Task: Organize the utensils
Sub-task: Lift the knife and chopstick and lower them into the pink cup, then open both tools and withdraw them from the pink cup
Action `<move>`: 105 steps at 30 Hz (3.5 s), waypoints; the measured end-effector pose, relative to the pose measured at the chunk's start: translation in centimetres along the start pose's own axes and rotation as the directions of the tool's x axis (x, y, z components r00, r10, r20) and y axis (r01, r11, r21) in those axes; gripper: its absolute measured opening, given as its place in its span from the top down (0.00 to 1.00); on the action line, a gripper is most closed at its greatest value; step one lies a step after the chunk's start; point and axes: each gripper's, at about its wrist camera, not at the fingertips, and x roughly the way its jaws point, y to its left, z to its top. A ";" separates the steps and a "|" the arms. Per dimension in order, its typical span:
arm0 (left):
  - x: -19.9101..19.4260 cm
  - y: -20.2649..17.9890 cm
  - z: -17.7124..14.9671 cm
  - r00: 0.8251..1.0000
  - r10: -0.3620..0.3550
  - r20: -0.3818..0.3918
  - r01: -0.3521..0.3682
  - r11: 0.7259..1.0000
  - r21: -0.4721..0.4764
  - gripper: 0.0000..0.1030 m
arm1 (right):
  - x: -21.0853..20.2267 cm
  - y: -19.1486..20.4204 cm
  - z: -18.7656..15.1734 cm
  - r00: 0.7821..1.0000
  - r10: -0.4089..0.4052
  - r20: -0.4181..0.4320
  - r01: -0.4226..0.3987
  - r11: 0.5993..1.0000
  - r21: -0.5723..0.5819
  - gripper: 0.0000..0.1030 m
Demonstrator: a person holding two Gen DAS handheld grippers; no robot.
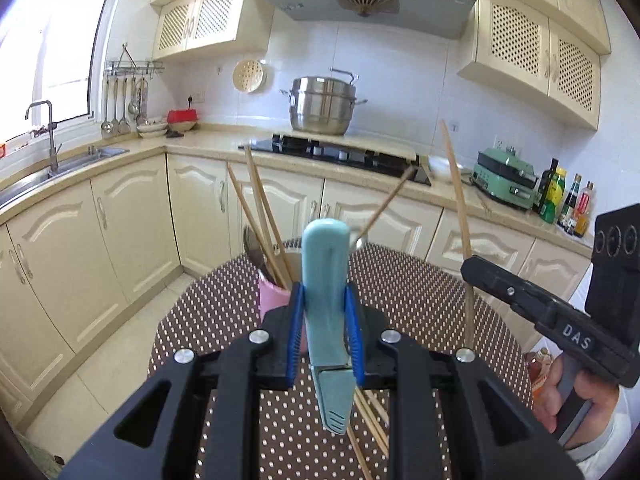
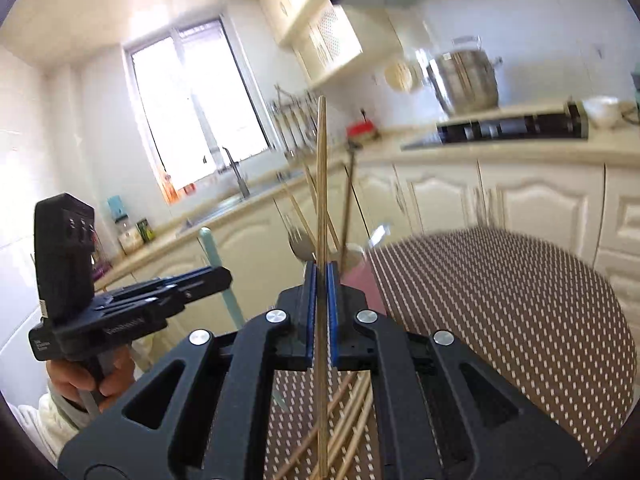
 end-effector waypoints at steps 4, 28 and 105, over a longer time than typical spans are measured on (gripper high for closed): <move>-0.4 0.0 2.6 0.996 0.010 0.086 -0.011 1.000 0.004 0.81 | 1.4 1.4 1.6 0.996 0.026 0.086 -0.023 0.999 -0.035 0.95; 8.4 3.6 5.0 0.983 0.074 0.170 -0.067 0.997 -0.049 0.80 | 12.2 1.2 5.5 0.951 -0.042 0.307 0.077 0.992 -0.101 0.94; 2.3 3.0 -0.3 0.991 0.133 -0.026 -0.134 0.989 -0.056 0.30 | 6.4 2.5 -0.2 0.973 -0.198 0.117 0.215 0.964 -0.155 0.48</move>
